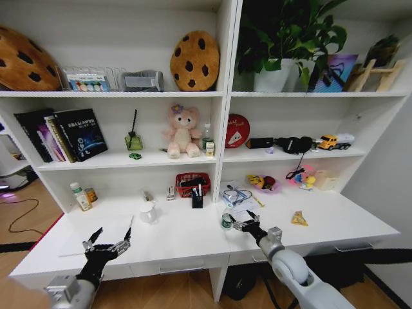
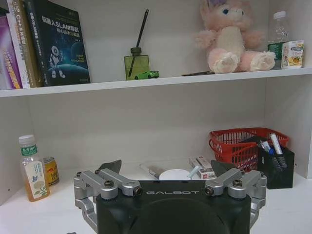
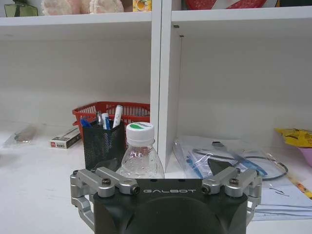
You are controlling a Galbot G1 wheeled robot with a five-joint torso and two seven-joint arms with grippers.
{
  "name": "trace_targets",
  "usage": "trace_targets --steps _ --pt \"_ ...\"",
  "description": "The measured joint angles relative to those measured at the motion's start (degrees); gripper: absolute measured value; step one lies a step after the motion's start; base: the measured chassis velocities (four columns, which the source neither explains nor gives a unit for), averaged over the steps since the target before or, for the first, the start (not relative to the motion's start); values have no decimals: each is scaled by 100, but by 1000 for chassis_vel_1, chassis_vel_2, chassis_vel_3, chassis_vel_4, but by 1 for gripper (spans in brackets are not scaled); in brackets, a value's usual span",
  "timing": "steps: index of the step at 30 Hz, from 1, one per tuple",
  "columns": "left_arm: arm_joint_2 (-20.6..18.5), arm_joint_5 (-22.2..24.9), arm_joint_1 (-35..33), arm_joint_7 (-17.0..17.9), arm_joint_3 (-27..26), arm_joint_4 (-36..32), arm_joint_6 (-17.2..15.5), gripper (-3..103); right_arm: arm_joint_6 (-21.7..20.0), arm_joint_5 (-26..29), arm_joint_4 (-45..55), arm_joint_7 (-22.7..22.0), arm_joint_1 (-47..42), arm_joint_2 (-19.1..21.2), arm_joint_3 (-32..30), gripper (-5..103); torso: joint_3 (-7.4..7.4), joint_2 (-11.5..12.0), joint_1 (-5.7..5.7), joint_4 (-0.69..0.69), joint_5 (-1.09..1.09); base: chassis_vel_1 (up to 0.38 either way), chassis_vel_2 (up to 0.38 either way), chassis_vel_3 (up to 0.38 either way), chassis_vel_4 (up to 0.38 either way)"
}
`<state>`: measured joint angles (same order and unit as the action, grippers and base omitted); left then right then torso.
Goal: Organize the objects on the table.
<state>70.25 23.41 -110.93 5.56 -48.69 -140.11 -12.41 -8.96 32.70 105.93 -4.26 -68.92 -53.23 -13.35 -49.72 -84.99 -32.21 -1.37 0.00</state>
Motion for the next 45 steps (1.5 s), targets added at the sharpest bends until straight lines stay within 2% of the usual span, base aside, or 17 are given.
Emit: trace_targets --steps 7,10,11,12,14,17,18,20,22,24,25,28,31,40,43,44,45 --pt "0 0 0 0 0 0 0 100 35 11 -424 26 471 -119 372 103 0 0 0 0 0 0 0 0 0" --pt "0 0 -1 0 0 0 0 100 104 -7 -474 112 505 -146 485 94 0 0 0 0 0 0 0 0 0" --pt "0 0 0 0 0 0 0 100 121 -26 -486 136 499 -152 508 84 0 0 0 0 0 0 0 0 0" --pt "0 0 0 0 0 0 0 100 121 -26 -486 136 499 -152 508 84 0 0 0 0 0 0 0 0 0" --pt "0 0 0 0 0 0 0 100 137 -54 -501 165 472 -172 525 73 0 0 0 -1 0 0 0 0 0" --pt "0 0 0 0 0 0 0 100 141 -60 -500 167 451 -180 526 73 0 0 0 -1 0 0 0 0 0" --pt "0 0 -1 0 0 0 0 100 144 -64 -484 168 418 -182 526 61 0 0 0 -1 0 0 0 0 0" --pt "0 0 0 0 0 0 0 100 146 -65 -452 172 372 -180 514 61 0 0 0 0 0 0 0 0 0" --pt "0 0 -1 0 0 0 0 100 148 -62 -390 178 273 -168 445 44 1 0 0 0 0 0 0 0 0" --pt "0 0 -1 0 0 0 0 100 148 -60 -347 179 203 -161 395 44 1 -1 0 -1 0 0 0 0 0" --pt "0 0 0 0 0 0 0 100 148 -60 -285 182 107 -150 336 37 1 0 0 0 0 0 0 0 0" --pt "0 0 0 0 0 0 0 100 149 -61 -208 182 -13 -136 265 37 1 0 0 1 0 0 0 0 0" --pt "0 0 0 3 0 0 0 100 156 -51 286 172 -648 -73 -88 25 1 0 1 0 1 0 0 0 0" --pt "0 0 0 2 0 0 0 100 319 -306 1820 263 -2590 -253 -1351 24 2 -1 1 0 1 0 0 0 0" --pt "0 0 0 0 0 0 0 100 926 -985 2449 651 -4150 -513 -1886 24 2 -2 3 -1 -1 0 0 0 0" --pt "0 0 0 0 0 0 0 100 926 -985 2449 651 -4150 -513 -1886 24 2 -2 3 -1 -1 0 0 0 0" --pt "0 0 0 4 0 0 0 100 1291 -1275 2488 864 -4744 -634 -1998 24 2 -2 3 -1 -1 0 0 0 0"
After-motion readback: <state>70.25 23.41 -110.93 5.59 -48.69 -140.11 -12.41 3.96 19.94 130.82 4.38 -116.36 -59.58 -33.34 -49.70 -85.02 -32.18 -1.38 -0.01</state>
